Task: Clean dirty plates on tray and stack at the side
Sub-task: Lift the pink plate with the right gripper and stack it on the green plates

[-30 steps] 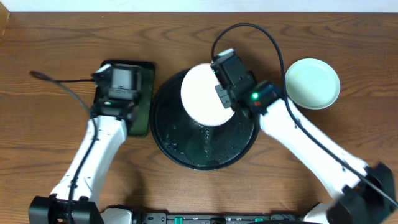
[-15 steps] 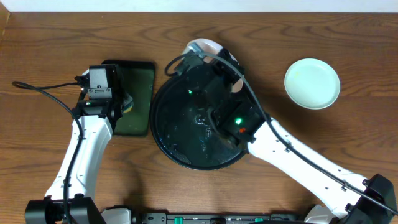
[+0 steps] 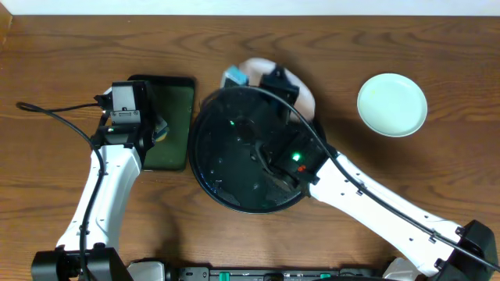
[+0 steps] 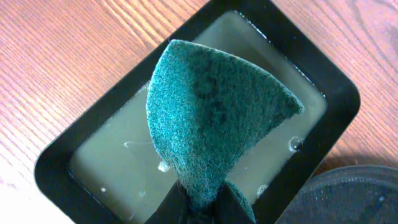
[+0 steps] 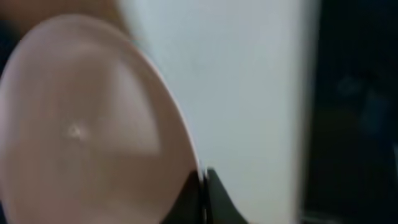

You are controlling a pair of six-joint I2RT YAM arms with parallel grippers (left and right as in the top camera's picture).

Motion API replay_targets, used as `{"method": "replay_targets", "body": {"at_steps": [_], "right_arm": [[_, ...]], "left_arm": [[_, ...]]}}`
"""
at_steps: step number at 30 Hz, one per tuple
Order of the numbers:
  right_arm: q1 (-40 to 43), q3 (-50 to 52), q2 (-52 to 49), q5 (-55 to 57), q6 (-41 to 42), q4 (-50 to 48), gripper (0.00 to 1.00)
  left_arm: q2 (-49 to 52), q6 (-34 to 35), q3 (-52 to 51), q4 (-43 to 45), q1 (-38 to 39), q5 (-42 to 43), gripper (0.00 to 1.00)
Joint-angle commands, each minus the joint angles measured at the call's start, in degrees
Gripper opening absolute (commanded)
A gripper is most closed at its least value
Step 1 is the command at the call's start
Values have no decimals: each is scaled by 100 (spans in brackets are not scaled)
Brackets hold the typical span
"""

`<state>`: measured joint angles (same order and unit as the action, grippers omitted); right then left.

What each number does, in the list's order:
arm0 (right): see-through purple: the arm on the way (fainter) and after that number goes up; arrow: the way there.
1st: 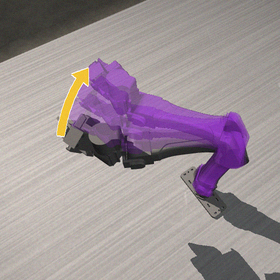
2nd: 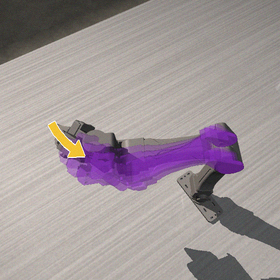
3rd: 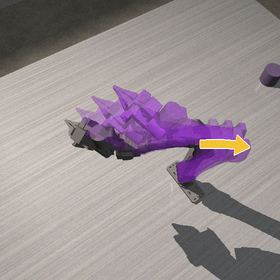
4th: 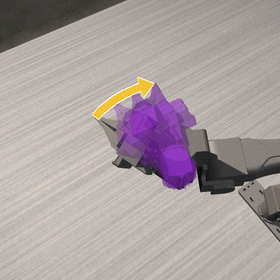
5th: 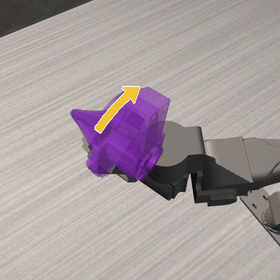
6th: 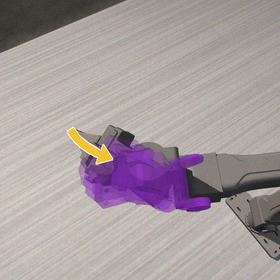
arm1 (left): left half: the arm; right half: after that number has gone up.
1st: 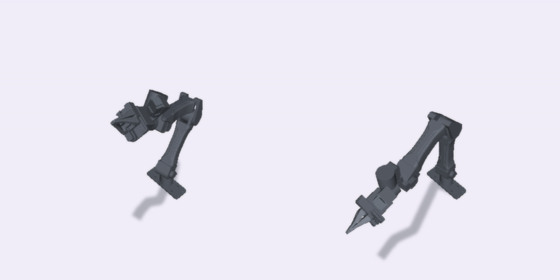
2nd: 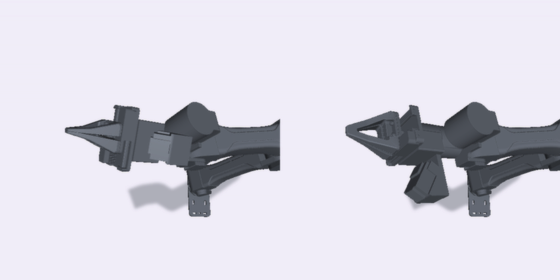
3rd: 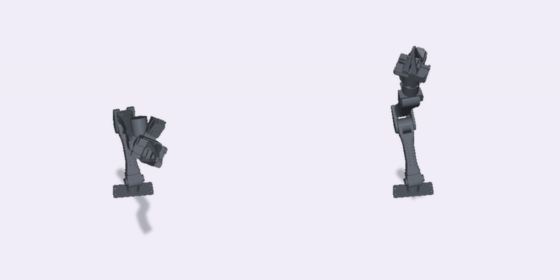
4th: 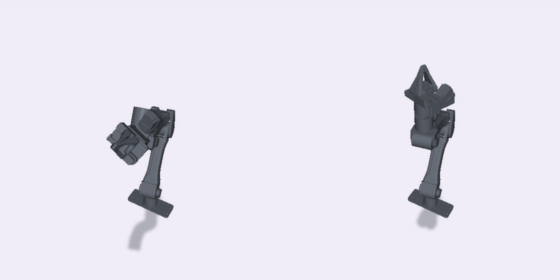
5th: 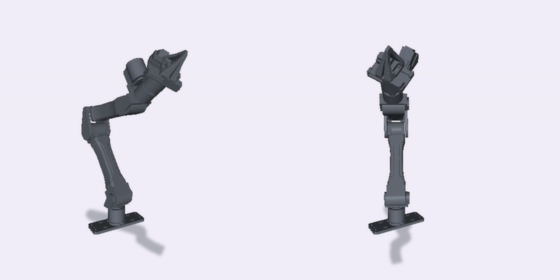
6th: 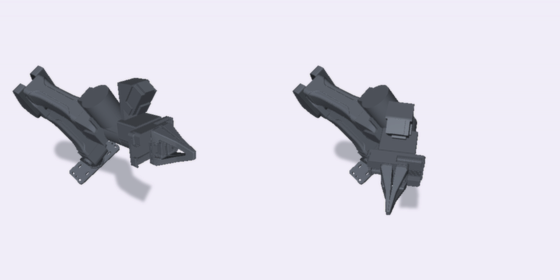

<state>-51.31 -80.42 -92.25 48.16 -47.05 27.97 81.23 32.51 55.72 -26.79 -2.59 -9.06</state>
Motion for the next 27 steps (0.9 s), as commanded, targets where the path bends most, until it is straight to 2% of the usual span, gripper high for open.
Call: {"method": "replay_targets", "body": {"at_steps": [1,7,11,16,19,27], "right_arm": [[315,-4,-181,-1508,1309,308,1],[1298,-9,-212,-1189,3202,9,1],[2402,-9,-24,-2199,4083,249,1],[4087,-7,-15,-4315,4551,804,1],[5163,-4,-55,-5189,4920,1095,2],[7193,96,-157,-5554,5359,1443,2]], "left_arm": [[11,-101,-48,-2,-24,-11,8],[11,-101,-48,-39,-24,-13,8],[11,-103,-48,-66,-24,-13,8],[11,-101,-48,-63,-24,-13,8],[11,-101,-48,-63,-24,-13,8],[11,-98,-48,-66,-24,-11,8]]}}
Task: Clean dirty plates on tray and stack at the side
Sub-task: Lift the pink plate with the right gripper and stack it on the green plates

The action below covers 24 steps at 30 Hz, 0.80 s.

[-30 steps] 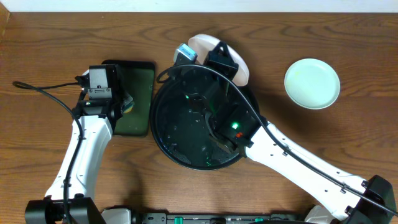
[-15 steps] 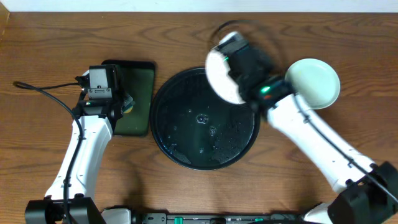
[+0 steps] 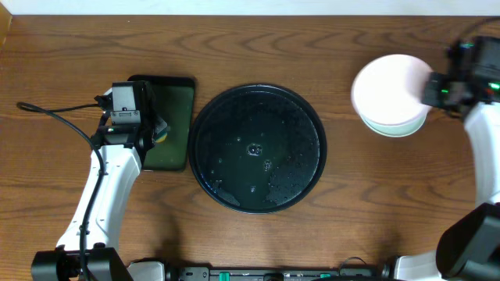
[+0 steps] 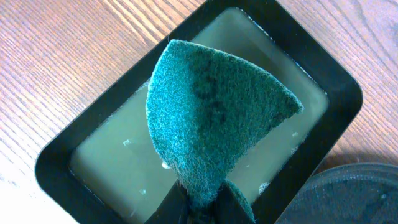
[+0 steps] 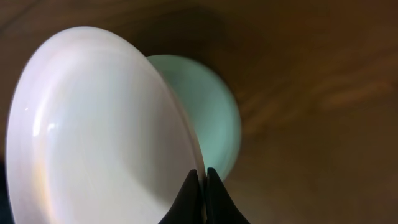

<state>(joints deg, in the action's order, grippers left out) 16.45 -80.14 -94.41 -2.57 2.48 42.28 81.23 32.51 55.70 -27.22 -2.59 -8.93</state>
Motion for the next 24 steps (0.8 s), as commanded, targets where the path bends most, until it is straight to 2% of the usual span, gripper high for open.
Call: {"method": "replay_targets", "body": {"at_steps": [1,6,13,17,18,22,24], "right_arm": [[570,98,44,-483,463,-13,2],[940,437,-133,-588,691,-452,1],[850,769,-807,-614,848,-1060,1],[732,772,-1263,-1019,841,-1150,2],[686,772,-1349,-1139,839,-1150,6],[503,767,-1340,-1187,750,-1069,40],[417,767,-1172,-1182,708,-986,50]], "left_arm": [[11,-98,-46,-22,-24,-24,8],[11,-98,-46,-22,-24,-24,8],[11,-98,-46,-22,-24,-24,8],[11,-98,-46,-20,-24,-24,8],[11,-96,-46,-20,-24,-24,8],[11,-96,-46,-15,-24,-24,8],[11,-96,-46,-13,-24,-24,8]]}}
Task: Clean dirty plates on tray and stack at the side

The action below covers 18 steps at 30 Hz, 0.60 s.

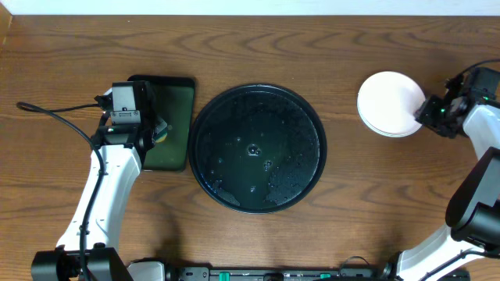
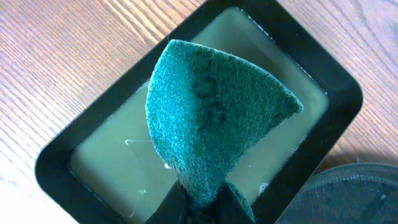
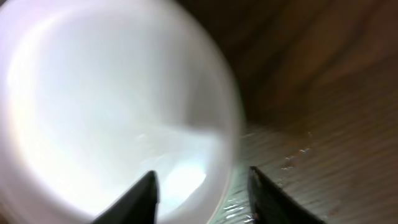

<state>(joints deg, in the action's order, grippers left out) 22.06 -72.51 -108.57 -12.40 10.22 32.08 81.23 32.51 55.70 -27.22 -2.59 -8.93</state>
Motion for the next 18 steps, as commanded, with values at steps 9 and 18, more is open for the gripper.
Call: {"method": "replay_targets", "body": {"at_steps": [9,18], "right_arm": [[-439,4,1906,-201,-61,632,96],[-1703,9,3123,-101,-61,1285,99]], "left_arm": [[85,116,-46,160,-24,-26,8],[1248,116,-46,1056,-24,-24,8]]}}
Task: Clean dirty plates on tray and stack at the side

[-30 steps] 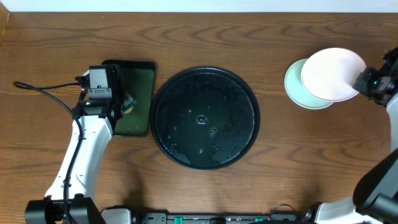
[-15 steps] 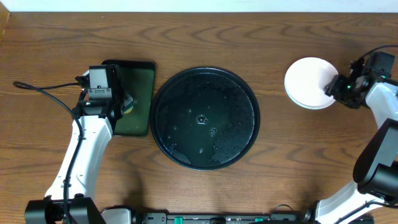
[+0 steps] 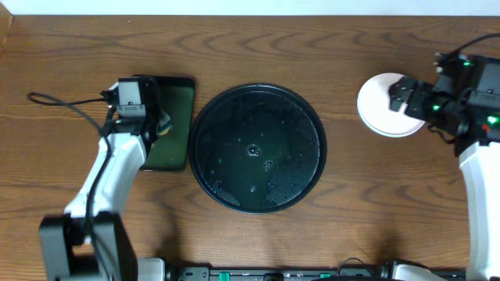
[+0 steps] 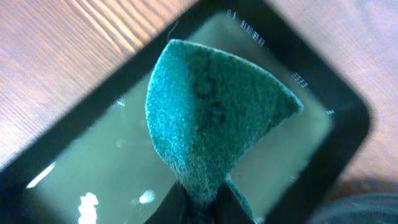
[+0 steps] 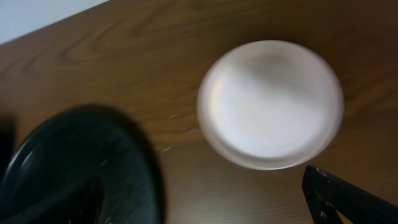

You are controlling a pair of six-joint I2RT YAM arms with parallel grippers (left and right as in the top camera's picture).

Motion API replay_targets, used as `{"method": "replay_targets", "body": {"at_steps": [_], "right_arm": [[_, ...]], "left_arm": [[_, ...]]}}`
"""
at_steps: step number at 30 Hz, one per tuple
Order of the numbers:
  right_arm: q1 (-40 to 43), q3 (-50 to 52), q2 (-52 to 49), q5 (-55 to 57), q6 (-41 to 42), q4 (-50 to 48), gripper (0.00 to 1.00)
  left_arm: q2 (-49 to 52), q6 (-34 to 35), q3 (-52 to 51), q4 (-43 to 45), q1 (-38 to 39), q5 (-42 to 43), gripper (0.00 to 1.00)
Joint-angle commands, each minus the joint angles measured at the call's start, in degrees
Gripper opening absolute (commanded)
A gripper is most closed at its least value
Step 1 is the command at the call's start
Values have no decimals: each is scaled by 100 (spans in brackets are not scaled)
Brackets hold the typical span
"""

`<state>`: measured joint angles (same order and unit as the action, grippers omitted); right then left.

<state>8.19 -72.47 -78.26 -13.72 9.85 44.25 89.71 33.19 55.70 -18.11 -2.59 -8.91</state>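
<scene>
A pale pink plate lies on top of a green plate at the right of the table, seen whole in the right wrist view. My right gripper hangs open above the stack's right side, holding nothing. The round black tray in the middle is wet and bears no plates. My left gripper is shut on a green sponge, held low over the murky water of the black basin.
The black basin stands just left of the tray, nearly touching its rim. The tray's edge shows at the left of the right wrist view. Bare wood runs between the tray and the plate stack.
My right gripper, open at the stack's right rim before, now stands higher and partly over the stack. My left gripper with the sponge has sunk closer to the water.
My right gripper first held the pink plate at the tray's far edge. It then held the plate over the green one at the right. Then the plate lay on the green one and the gripper was open. My left gripper kept the sponge over the basin throughout.
</scene>
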Motion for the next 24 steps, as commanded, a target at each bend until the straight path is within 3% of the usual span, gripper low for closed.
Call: {"method": "replay_targets", "body": {"at_steps": [1,3,6,9,11,18,24], "right_arm": [[-492,4,142,42,-22,101,99],[-787,4,199,39,0,127,99],[-1231,4,229,39,0,146,99],[-1674,4,229,170,109,122,99],[-1956,4,232,520,219,122,99],[-2553,4,321,1200,289,219,99],[-2802,4,846,1405,291,610,97]], "left_arm": [[544,46,-46,243,-24,-26,8],[778,46,-46,393,-24,-26,9],[944,46,-46,551,-24,20,17],[964,46,-46,675,-24,83,53],[962,39,-46,734,-24,83,70],[474,-17,-44,483,-24,83,77],[-1119,35,-44,-374,-24,101,78]]}}
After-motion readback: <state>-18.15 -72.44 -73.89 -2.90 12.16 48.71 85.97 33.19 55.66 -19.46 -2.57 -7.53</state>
